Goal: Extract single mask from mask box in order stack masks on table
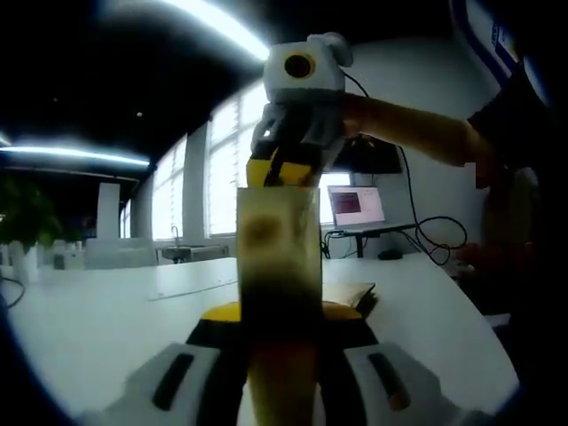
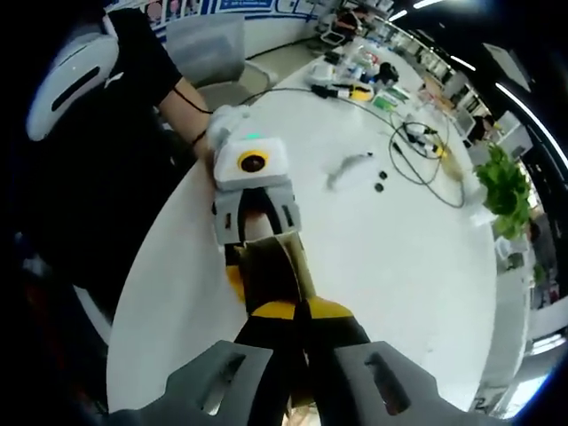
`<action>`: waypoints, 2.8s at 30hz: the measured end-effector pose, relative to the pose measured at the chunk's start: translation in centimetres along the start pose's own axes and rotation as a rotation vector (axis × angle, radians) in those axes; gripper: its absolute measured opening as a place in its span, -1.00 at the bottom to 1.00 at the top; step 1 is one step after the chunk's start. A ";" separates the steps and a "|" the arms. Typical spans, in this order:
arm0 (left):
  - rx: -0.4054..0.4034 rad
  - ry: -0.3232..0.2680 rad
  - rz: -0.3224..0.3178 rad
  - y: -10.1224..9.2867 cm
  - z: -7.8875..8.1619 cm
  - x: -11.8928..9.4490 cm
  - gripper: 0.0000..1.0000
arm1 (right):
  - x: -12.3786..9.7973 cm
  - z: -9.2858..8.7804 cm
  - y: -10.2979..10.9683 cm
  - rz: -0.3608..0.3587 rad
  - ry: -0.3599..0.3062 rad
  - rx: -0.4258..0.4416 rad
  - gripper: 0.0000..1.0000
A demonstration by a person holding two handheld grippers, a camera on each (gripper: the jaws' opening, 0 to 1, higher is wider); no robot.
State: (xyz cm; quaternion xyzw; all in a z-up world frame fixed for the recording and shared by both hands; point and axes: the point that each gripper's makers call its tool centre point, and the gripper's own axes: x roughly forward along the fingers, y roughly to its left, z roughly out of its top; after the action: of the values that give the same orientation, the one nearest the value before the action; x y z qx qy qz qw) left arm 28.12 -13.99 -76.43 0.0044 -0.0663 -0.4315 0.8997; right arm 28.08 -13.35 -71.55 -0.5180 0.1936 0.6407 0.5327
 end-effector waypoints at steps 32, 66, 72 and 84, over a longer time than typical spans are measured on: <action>-0.021 0.007 0.014 0.4 -0.2 0.1 -0.38 | -7.4 1.8 -2.2 -0.420 -0.326 0.161 -1.00; -0.022 0.010 0.017 0.4 -0.3 0.0 -0.38 | -18.2 3.5 -3.3 -0.812 -0.607 0.265 -1.00; -0.022 0.011 0.016 0.5 -0.3 0.1 -0.38 | -20.0 3.6 -3.4 -0.860 -0.655 0.295 -1.00; -0.025 0.010 0.017 0.5 -0.3 0.1 -0.38 | -22.4 3.2 -3.6 -0.959 -0.700 0.343 -1.00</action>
State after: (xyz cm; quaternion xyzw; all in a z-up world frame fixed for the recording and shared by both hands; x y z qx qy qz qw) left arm 28.63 -13.77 -76.69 -0.0052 -0.0563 -0.4246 0.9036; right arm 27.43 -20.28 -49.75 -0.2134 -0.1467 0.4216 0.8690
